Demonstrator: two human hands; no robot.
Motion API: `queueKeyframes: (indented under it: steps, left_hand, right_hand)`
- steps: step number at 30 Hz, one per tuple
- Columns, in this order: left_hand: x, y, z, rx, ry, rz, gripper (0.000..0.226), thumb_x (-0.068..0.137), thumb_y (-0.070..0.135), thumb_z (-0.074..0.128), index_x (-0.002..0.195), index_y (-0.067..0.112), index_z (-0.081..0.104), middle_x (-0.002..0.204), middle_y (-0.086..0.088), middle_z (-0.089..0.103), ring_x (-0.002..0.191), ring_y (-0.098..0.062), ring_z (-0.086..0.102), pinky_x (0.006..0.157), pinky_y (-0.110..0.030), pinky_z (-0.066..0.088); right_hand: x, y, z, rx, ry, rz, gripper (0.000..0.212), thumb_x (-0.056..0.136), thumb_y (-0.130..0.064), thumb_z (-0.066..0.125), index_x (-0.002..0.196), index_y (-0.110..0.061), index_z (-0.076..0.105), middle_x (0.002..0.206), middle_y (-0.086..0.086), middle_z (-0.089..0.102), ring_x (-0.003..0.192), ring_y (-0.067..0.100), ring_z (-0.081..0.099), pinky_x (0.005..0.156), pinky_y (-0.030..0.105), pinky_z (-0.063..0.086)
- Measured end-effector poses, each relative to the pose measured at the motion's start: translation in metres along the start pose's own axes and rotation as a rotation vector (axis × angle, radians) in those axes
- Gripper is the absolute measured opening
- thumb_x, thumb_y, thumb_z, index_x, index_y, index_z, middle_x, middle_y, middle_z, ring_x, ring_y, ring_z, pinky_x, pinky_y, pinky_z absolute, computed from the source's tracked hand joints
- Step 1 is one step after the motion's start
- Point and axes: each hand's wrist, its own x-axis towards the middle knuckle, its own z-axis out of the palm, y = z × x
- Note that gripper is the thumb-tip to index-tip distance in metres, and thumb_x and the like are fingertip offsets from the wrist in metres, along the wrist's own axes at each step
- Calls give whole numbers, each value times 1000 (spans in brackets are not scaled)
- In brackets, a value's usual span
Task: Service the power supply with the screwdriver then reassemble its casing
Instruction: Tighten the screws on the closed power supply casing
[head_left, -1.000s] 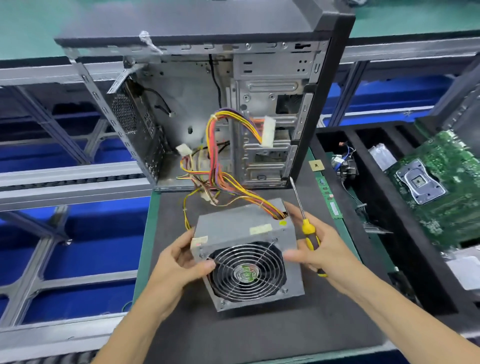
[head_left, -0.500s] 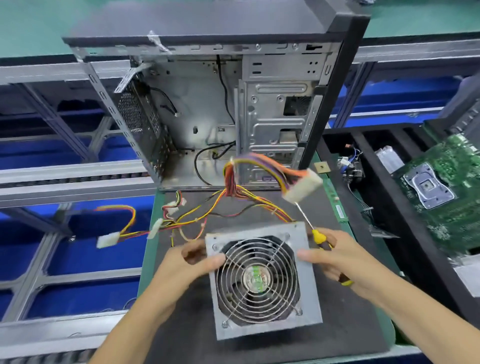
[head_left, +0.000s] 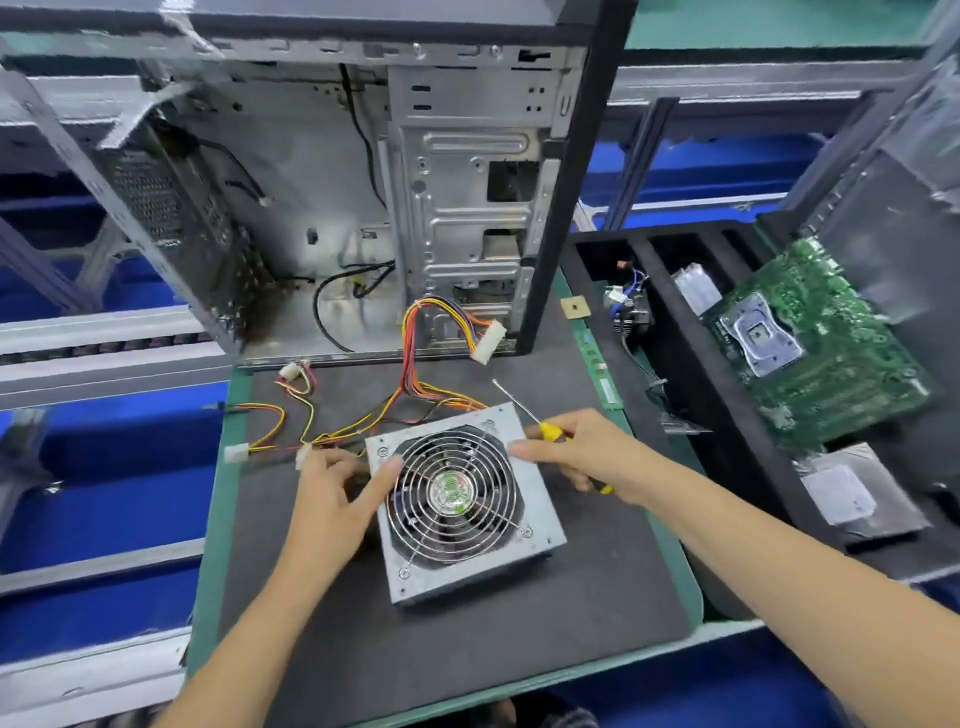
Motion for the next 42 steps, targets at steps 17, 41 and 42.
queueKeyframes:
  steps: [17, 41, 42]
  left_hand:
    - [-1, -1, 14, -360, 0, 96, 32, 97, 16, 55, 129, 22, 54, 125, 4, 59, 116, -5, 55, 110, -34, 39]
    - [4, 44, -28, -740, -415, 35, 13, 77, 28, 73, 73, 17, 77, 59, 9, 60, 57, -2, 50, 58, -12, 39]
    - [6, 43, -29, -756, -386, 19, 11, 72, 26, 80, 74, 16, 77, 58, 7, 60, 57, -4, 49, 59, -14, 39]
  right_hand:
    - [5, 77, -39, -364, 319, -106, 17, 74, -15, 79, 72, -24, 65, 69, -4, 63, 66, 12, 53, 61, 16, 43]
    - [-23, -90, 73, -374, 124, -687, 19, 70, -29, 81, 77, -22, 65, 78, -8, 54, 76, 10, 52, 70, 34, 46]
    - [-22, -93, 71, -378, 85, -686, 21, 70, -29, 82, 80, -22, 65, 78, -9, 55, 75, 7, 52, 70, 28, 45]
